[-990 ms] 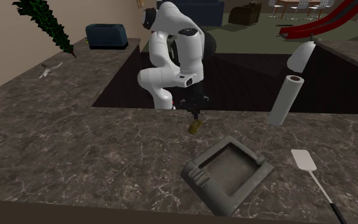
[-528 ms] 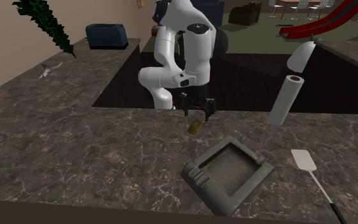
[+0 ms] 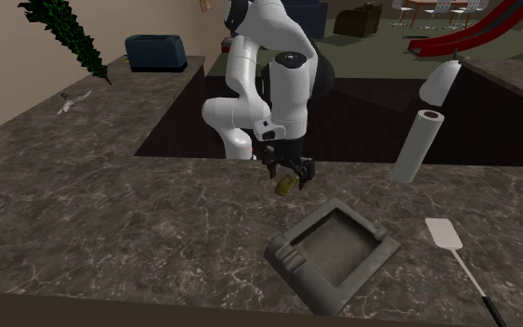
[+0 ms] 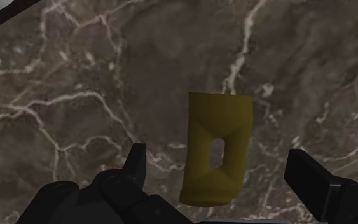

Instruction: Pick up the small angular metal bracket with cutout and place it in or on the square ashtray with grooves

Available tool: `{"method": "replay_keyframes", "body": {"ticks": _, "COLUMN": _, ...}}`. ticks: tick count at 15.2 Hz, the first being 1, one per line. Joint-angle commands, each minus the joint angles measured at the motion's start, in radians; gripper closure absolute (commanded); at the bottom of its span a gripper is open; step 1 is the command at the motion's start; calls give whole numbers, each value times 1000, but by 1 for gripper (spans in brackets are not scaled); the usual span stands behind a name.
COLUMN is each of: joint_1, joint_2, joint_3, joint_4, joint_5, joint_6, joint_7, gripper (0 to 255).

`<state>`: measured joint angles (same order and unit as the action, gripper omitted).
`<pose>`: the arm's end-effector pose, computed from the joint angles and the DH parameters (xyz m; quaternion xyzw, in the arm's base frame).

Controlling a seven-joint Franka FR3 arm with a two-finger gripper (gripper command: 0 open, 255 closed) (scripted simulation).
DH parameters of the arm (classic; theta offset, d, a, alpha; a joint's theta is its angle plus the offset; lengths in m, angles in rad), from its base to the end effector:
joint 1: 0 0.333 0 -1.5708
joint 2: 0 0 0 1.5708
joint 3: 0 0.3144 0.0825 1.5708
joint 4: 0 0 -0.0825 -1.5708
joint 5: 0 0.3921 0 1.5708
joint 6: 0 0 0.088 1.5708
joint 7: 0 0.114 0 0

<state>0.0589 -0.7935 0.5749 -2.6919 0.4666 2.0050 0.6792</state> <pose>0.2724 0.2206 0.4177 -0.9818 0.1873 -0.0156 0.0273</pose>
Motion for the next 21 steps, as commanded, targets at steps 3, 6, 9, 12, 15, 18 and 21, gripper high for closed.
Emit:
{"method": "replay_keyframes", "body": {"ticks": 3, "joint_1": 1, "joint_2": 2, "joint_3": 4, "joint_4": -8, "joint_5": 4, "joint_6": 11, "joint_7": -1, "gripper": 0}}
{"method": "replay_keyframes", "body": {"ticks": 6, "joint_1": 1, "joint_2": 2, "joint_3": 4, "joint_4": -8, "joint_5": 4, "joint_6": 11, "joint_7": -1, "gripper": 0}}
{"method": "replay_keyframes", "body": {"ticks": 9, "joint_1": 1, "joint_2": 2, "joint_3": 4, "joint_4": -8, "joint_5": 4, "joint_6": 10, "joint_7": -1, "gripper": 255}}
{"method": "replay_keyframes", "body": {"ticks": 12, "joint_1": 1, "joint_2": 3, "joint_3": 4, "joint_4": -9, "joint_5": 4, "joint_6": 13, "joint_7": -1, "gripper": 255}}
{"method": "replay_keyframes", "body": {"ticks": 15, "joint_1": 3, "joint_2": 0, "joint_3": 5, "joint_4": -11, "joint_5": 5, "joint_6": 12, "joint_7": 0, "gripper": 255}}
{"method": "replay_keyframes", "body": {"ticks": 18, "joint_1": 1, "joint_2": -3, "joint_3": -3, "joint_4": 2, "joint_5": -2, "joint_6": -4, "joint_7": 1, "gripper": 255}}
{"method": "replay_keyframes", "body": {"ticks": 21, "joint_1": -2, "joint_2": -16, "joint_3": -20, "joint_4": 33, "joint_5": -17, "joint_6": -49, "joint_7": 4, "gripper": 255}}
